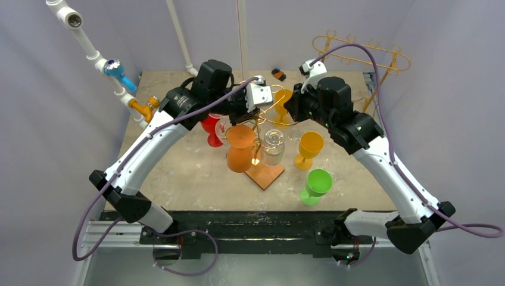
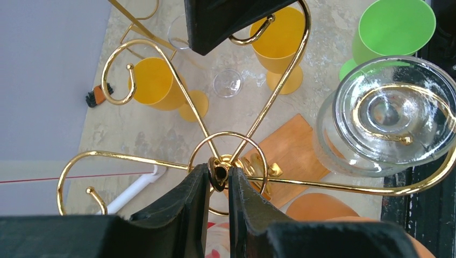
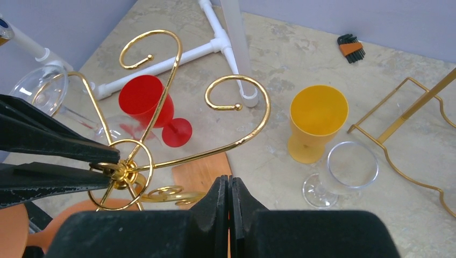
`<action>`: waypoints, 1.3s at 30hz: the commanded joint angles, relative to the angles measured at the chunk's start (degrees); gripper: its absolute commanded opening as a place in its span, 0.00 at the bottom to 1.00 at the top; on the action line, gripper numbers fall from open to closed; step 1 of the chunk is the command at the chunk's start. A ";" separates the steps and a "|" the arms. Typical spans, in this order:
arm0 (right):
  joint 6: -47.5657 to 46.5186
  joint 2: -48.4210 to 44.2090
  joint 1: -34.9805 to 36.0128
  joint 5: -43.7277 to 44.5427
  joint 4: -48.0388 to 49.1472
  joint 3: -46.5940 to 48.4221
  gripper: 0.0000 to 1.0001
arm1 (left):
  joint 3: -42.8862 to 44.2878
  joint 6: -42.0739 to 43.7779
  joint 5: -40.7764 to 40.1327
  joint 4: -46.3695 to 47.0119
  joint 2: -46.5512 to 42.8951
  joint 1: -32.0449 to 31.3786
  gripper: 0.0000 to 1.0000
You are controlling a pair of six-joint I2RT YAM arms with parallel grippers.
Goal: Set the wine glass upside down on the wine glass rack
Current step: Adjust the wine rack at the center of the board.
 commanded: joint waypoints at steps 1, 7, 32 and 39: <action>1.68 -1.01 1.53 -3.75 -12.60 -2.60 0.00 | 2.48 3.97 -7.90 5.95 2.48 0.84 0.09; 2.06 -2.57 1.53 -3.52 -12.78 -3.32 0.00 | 1.55 5.66 -9.31 7.43 2.90 0.86 0.09; 5.12 -7.66 1.45 -1.56 -12.63 -5.13 0.00 | 3.07 8.14 -14.99 9.42 6.60 0.95 0.06; 7.77 -11.93 1.28 9.69 -13.16 -0.82 0.11 | 0.65 8.69 -14.85 9.18 4.78 0.95 0.06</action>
